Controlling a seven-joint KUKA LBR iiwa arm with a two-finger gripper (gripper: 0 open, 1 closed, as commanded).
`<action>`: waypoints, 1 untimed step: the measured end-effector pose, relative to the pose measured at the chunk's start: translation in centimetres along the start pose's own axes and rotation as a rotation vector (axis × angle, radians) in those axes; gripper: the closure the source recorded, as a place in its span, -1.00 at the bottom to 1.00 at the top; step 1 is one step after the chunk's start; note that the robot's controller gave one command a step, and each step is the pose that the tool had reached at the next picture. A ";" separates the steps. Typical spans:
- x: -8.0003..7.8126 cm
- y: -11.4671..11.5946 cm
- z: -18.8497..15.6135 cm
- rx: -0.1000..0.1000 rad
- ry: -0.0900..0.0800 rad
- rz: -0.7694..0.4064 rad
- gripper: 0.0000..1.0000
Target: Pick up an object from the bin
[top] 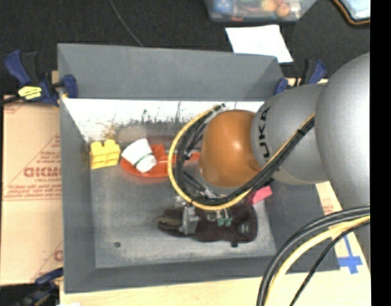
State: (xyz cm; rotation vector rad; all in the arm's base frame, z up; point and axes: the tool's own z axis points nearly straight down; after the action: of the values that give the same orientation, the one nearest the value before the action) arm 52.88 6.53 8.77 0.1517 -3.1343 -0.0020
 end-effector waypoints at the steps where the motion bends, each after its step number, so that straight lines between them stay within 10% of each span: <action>1: -0.2 0.0 -4.1 0.001 -0.005 0.001 1.00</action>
Offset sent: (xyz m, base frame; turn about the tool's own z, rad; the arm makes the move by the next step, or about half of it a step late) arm 0.0009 -0.0005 0.0777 0.0007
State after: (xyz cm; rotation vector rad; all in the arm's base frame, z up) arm 53.06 6.50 12.82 0.1507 -3.1396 -0.0006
